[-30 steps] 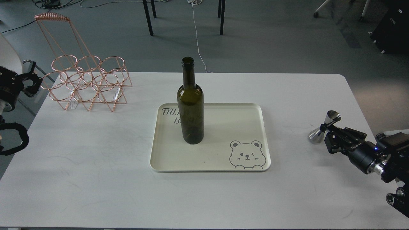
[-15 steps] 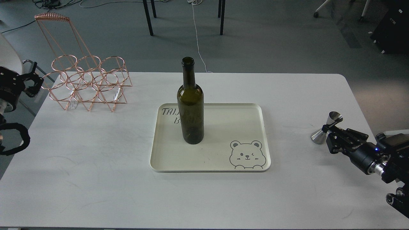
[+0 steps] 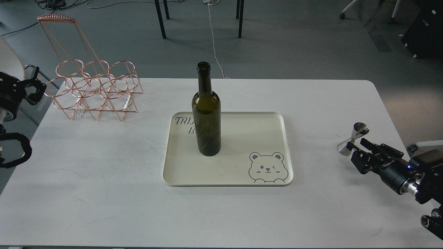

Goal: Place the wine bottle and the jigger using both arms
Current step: 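Lower the jigger onto the table, release, and withdraw the right gripper, then reach the left gripper toward the neck of the green wine bottle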

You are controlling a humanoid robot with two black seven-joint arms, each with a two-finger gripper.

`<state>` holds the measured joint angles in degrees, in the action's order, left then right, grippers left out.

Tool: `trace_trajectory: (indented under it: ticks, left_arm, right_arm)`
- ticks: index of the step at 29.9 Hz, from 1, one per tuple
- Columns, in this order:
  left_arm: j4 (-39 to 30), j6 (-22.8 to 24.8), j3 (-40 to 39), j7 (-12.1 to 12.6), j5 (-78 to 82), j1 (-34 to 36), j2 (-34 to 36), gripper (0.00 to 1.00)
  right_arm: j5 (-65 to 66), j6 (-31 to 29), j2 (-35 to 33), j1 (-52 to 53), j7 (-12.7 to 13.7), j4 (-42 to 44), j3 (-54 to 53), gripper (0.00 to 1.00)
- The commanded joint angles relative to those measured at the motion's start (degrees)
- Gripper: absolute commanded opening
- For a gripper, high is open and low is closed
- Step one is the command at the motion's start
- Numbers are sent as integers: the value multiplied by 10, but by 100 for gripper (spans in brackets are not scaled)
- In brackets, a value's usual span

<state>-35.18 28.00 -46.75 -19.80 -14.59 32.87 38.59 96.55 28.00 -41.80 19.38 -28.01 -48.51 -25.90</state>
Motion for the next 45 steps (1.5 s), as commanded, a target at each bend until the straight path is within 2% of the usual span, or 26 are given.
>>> trace_trajectory:
  ticks: [1, 4, 9, 13, 19, 24, 28, 33, 41, 45]
  left_arm:
    - [-22, 0, 1, 4, 1, -1, 21, 99]
    - [-73, 0, 17, 6, 2, -9, 67, 99]
    - [-144, 0, 81, 6, 3, -4, 148, 99]
    - [-235, 0, 83, 14, 45, -5, 214, 98]
    - [-389, 0, 83, 12, 176, -4, 327, 98]
    - [-458, -4, 77, 12, 225, 14, 382, 98]
    - [-507, -17, 78, 12, 306, 64, 400, 98]
    - [-559, -30, 77, 10, 462, 119, 397, 98]
    - [-630, -55, 73, 7, 745, 126, 340, 98]
    - [-651, -89, 78, 7, 899, 125, 299, 98]
  right_arm:
    - [-13, 0, -47, -17, 0, -24, -4, 84]
    - [-80, 0, -78, -23, 0, -32, 1, 90]
    - [-168, 0, -103, -14, 0, -29, 1, 94]
    - [-240, 0, -108, 8, 0, -36, 1, 94]
    - [-270, 0, -101, 43, 0, -47, -2, 95]
    - [-381, 0, -81, 72, 0, -60, -3, 95]
    - [-496, -7, -79, 116, 0, -57, -2, 95]
    - [-584, -75, -67, 173, 0, -49, -6, 95]
    - [-727, -169, -40, 235, 0, -23, -11, 95]
    - [-804, -237, -34, 253, 0, 10, -25, 95]
